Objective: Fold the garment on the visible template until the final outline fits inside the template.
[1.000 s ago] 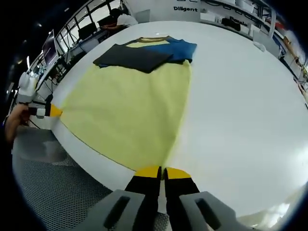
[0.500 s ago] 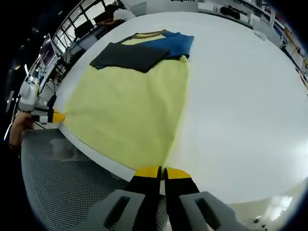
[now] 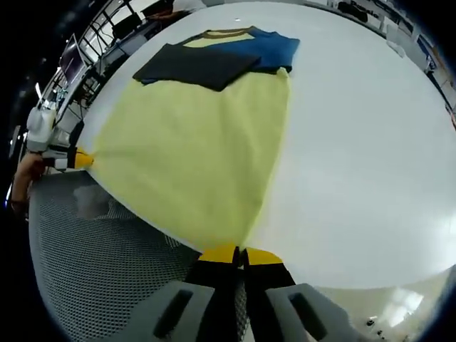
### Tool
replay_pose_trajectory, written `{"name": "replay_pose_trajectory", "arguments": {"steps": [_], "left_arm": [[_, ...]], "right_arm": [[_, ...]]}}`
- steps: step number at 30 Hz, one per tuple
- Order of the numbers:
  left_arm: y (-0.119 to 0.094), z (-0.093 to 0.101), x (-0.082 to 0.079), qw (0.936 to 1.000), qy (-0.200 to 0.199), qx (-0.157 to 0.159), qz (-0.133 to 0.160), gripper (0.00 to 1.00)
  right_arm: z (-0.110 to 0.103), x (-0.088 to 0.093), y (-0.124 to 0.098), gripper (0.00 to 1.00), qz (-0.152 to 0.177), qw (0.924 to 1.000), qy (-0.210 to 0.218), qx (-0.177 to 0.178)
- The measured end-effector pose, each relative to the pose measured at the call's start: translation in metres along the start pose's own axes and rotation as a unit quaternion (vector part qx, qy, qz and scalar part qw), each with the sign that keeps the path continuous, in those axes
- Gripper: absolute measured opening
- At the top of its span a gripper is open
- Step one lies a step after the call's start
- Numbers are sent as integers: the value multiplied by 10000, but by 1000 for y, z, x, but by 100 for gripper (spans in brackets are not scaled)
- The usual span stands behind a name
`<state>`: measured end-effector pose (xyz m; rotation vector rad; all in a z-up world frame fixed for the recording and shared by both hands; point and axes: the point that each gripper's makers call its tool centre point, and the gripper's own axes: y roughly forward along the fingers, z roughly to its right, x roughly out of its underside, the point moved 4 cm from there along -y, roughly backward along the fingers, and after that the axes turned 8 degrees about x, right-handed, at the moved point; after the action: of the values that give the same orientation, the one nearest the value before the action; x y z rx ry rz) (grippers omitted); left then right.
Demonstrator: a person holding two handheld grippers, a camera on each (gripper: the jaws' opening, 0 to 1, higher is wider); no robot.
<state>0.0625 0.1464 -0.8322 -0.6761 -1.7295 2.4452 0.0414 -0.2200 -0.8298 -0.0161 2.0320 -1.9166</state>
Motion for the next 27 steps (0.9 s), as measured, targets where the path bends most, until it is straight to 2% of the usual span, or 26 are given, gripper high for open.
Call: {"name": "replay_pose_trajectory", "arguments": {"steps": [1,6,11,14,20,27], "left_arm": [[0,2,2,9999,-20,106,-29,10],[0,3,6,9997,-102,217,-94,10],[0,6,8,9994,101,272,-203,10],[-1,6,9,9993,94,269,-223,10],[-3,6,8,9993,47,307,-207,10],[-21,11,-4,9988,24,490,-24,10]], "right_arm": [[0,2,0,0,-21,10000,-62,25],[0,7,-1,0,-96,9999,-89,-13],[-1,11,-2,0,-146,9998,-133,-23],[-2,11,-3,0,-127,9998,-118,-106],[-2,9,-11,0,-54,9998,-32,-192],[-3,-2,-27,0,150,9996,-51,-221]]}}
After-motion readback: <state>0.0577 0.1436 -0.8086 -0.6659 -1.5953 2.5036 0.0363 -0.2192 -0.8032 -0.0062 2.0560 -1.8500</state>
